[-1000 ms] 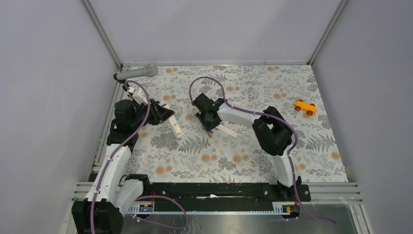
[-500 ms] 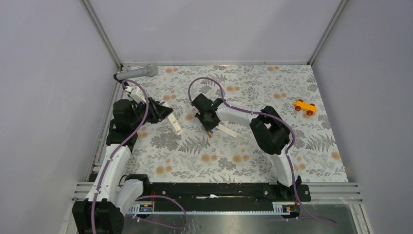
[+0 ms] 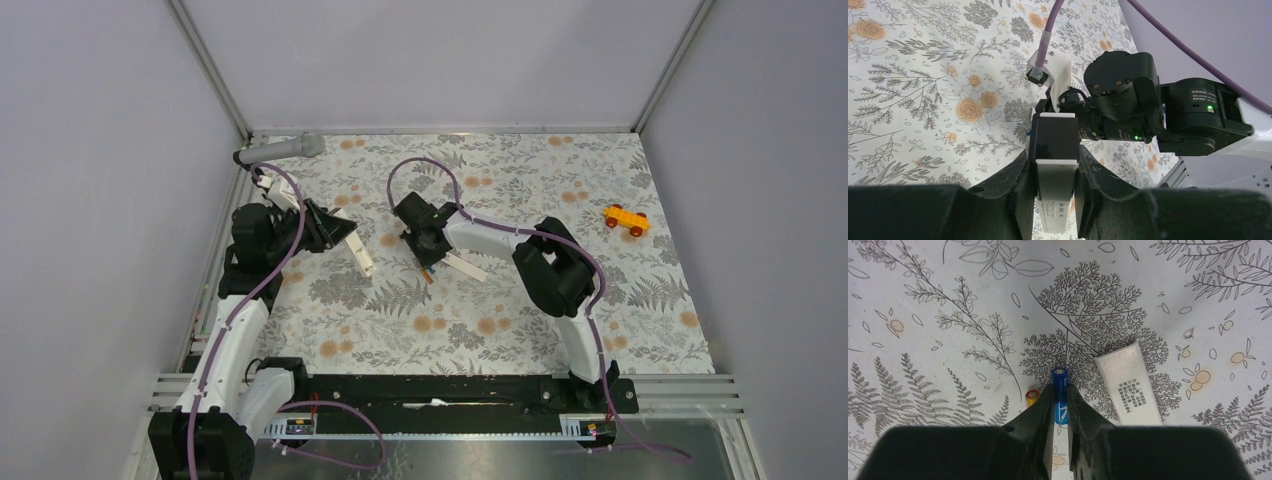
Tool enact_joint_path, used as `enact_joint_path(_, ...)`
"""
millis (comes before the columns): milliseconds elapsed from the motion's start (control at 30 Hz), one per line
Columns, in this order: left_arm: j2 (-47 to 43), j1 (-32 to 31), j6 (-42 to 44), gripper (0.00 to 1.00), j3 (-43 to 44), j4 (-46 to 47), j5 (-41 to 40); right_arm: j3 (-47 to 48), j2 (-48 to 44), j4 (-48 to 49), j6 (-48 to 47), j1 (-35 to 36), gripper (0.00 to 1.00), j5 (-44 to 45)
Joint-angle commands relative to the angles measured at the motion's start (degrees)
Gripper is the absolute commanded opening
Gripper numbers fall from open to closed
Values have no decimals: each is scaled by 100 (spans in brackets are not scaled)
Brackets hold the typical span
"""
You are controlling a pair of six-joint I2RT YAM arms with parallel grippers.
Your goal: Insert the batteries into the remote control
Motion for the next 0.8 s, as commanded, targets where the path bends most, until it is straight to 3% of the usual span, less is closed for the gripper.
enact_joint_path(0, 2, 34, -10, 0, -36, 506, 444, -224, -259, 429, 212, 16, 12, 329)
enact_joint_path(233, -34, 34, -55, 0, -130, 1147, 967, -637, -1188, 715, 413, -75, 9, 398)
enact_joint_path(400, 156, -14, -780, 0, -417, 2501, 1238, -977, -2444, 965, 591, -309, 11, -377)
enact_joint_path(600, 553, -707, -1486, 0, -347, 2997, 435, -1103, -3724, 1361, 1005, -344, 13, -1149)
enact_joint_path(767, 829, -1267, -2522, 0, -556, 4267, -26, -1192, -4358, 1840, 1453, -340, 14, -1946)
